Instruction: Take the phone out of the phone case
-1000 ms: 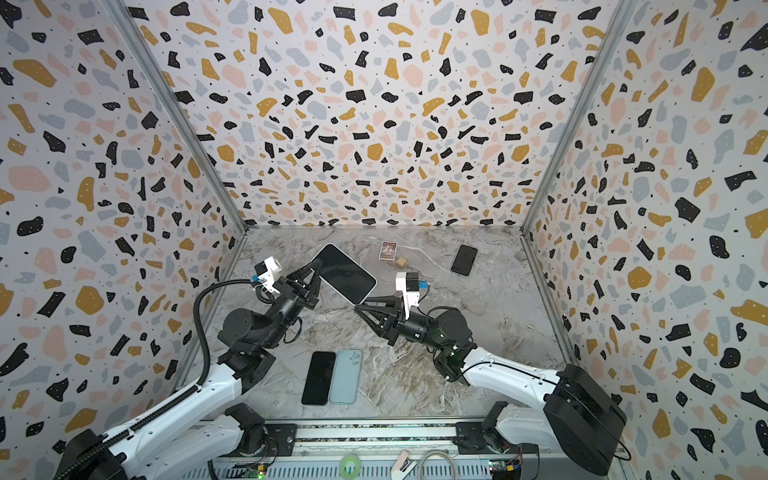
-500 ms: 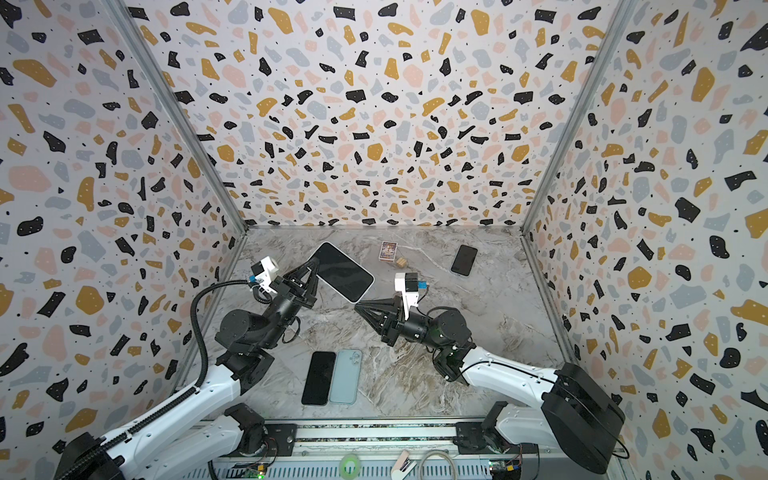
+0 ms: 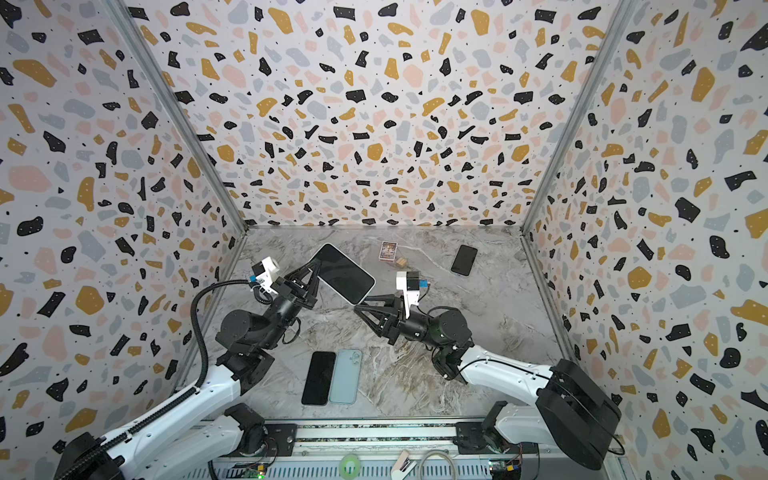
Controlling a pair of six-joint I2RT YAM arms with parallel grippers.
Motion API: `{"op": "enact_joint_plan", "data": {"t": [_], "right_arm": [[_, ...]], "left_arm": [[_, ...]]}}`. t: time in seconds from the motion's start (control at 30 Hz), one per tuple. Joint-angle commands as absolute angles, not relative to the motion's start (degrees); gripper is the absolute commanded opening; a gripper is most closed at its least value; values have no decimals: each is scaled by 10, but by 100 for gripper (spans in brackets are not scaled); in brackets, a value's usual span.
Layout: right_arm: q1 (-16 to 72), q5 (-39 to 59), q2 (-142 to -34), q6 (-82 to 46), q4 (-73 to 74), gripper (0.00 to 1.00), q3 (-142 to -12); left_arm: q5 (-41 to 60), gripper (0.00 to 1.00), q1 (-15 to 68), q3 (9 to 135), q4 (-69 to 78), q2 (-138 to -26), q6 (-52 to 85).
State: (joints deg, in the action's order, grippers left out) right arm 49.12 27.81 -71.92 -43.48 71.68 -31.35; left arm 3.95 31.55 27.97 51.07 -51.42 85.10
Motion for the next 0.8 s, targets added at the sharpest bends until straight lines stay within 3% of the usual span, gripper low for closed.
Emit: {"op": "enact_joint_plan", "data": {"t": [0.0, 0.43, 0.77], "right_arm": [[490, 283, -720, -442, 751, 32, -338], [490, 276, -725, -432, 743, 8, -333], [489, 276, -708, -358, 644, 6, -330]], "left_arm": [[40, 0, 316, 277, 569, -500, 850], [46, 0, 317, 286, 553, -498, 852], [63, 0, 317, 314, 497, -496, 859]]}}
